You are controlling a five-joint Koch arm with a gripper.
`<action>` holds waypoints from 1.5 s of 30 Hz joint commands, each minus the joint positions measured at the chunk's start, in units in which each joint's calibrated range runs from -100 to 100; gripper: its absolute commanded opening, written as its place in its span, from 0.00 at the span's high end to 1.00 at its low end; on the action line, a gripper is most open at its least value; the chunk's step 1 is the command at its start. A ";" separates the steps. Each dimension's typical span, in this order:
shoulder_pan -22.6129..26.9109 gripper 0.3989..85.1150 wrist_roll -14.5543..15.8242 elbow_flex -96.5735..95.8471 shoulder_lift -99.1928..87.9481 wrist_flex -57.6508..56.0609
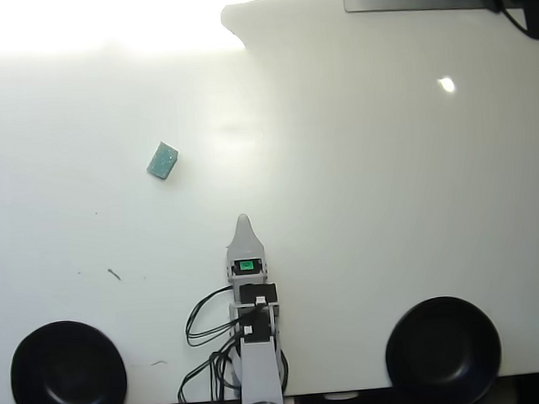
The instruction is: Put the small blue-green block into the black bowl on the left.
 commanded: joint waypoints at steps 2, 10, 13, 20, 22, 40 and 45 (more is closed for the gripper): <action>1.07 0.44 0.10 -1.66 -0.68 -1.26; 1.07 0.44 0.10 -1.66 -0.68 -1.26; 1.07 0.44 0.10 -1.66 -0.68 -1.34; 1.12 0.44 0.10 -1.66 -0.68 -1.18; 1.07 0.44 0.10 -1.66 -0.68 -1.02; 6.30 0.45 -7.13 9.89 -0.57 -5.96; 9.43 0.46 -9.08 20.61 12.18 -6.86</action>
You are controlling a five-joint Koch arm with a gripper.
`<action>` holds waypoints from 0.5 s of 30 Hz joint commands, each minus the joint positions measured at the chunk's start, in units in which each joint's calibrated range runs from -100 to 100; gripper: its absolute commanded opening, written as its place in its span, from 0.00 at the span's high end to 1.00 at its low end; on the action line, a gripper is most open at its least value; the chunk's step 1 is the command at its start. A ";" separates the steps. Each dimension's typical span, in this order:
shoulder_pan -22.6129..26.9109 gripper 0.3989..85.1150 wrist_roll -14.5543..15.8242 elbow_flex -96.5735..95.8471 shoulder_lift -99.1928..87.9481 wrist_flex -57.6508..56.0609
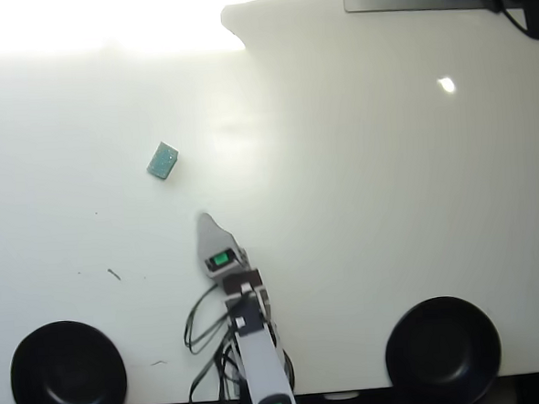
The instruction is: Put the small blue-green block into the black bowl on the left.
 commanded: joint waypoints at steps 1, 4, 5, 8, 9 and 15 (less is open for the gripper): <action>1.12 0.46 -1.12 7.41 6.27 0.14; 2.20 0.46 -3.61 14.80 14.30 -2.29; 2.44 0.46 -4.49 17.02 16.88 -2.86; 2.74 0.46 -6.15 24.23 26.73 -4.56; 2.78 0.46 -6.45 26.82 29.84 -5.29; 3.22 0.46 -7.86 40.87 47.51 -10.97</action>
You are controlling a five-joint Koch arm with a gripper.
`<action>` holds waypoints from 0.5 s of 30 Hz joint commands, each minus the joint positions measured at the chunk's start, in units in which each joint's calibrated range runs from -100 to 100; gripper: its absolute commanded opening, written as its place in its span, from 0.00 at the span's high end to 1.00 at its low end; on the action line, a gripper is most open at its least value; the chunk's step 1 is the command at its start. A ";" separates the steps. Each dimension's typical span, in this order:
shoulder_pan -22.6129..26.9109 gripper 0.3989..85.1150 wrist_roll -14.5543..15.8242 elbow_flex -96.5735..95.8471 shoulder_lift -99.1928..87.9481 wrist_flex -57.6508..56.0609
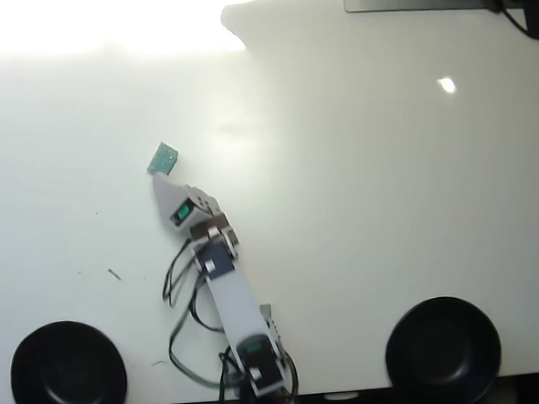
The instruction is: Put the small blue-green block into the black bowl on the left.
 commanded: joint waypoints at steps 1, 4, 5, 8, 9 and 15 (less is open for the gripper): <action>0.49 0.46 -0.29 6.89 5.60 -1.66; 1.37 0.45 -0.29 13.17 12.99 -4.90; 1.66 0.45 -0.29 14.65 14.81 -5.63; 2.39 0.45 -0.15 18.16 20.49 -6.04; 2.59 0.45 0.00 19.64 22.53 -6.12; 2.74 0.44 -0.15 25.83 31.74 -6.28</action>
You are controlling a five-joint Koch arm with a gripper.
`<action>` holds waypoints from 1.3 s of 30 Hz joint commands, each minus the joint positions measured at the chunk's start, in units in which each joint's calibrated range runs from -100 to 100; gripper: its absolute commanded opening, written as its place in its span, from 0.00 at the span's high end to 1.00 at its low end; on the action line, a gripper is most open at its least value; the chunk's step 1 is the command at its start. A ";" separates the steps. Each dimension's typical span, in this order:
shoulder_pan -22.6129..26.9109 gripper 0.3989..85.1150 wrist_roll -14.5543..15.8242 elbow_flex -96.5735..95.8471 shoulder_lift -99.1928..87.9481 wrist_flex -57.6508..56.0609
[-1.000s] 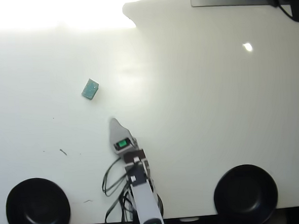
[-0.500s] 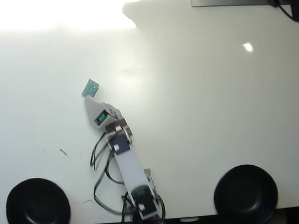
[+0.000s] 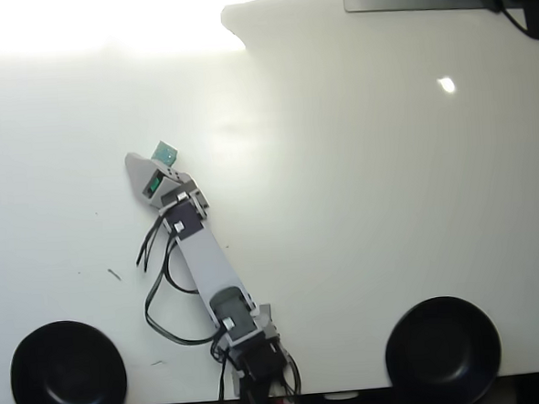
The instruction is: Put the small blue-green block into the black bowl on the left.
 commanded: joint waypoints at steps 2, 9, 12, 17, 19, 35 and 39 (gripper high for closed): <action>0.05 0.45 -0.59 5.89 2.03 -0.03; -0.24 0.56 -4.69 5.98 3.75 0.05; -0.24 0.74 -4.69 5.98 3.75 0.13; -0.63 0.96 -5.08 6.08 3.53 0.13; -0.68 0.97 -5.08 5.89 2.78 -0.03; 6.64 0.97 -5.03 5.89 -24.53 -8.05; 10.79 0.97 -3.71 5.80 -32.89 -9.43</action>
